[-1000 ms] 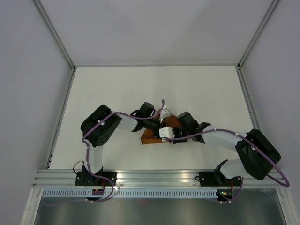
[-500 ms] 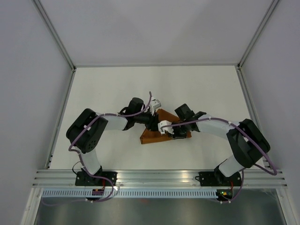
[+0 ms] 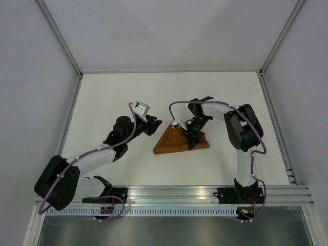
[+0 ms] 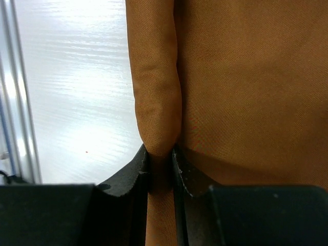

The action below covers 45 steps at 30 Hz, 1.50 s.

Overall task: Fold the napkin, place the utensils inside, and roll it up
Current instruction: Roll the napkin with the utensil

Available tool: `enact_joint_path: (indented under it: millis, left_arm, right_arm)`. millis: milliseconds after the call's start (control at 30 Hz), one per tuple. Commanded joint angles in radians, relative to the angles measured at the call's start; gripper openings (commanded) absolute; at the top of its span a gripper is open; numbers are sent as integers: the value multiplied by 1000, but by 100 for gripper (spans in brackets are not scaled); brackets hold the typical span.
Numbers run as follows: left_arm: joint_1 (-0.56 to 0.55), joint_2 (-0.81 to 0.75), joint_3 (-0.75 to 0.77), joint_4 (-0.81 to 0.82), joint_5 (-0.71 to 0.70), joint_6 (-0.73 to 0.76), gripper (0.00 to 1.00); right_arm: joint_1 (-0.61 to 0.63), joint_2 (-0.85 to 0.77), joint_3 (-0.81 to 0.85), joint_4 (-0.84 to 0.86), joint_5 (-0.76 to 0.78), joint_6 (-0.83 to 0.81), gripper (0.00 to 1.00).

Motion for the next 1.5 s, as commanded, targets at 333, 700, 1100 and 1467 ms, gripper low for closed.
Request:
enact_joint_path:
  millis: [333,700,1100,1467]
  left_arm:
    - [-331,-50,-76,86,-352,410,50]
    - [-522,251,74,-72,-332,582,53]
    - [-559,438,121,-51,-356,635,60]
    - [-513,509,157,-93,-307,615,35]
  right_arm:
    - [-17,339,287,-229,56,7,1]
    - [-28,381,310,-217,68,25,1]
    - [-35,390,318,-222,66,27,0]
    - [-43,393,316,-229,68,19,0]
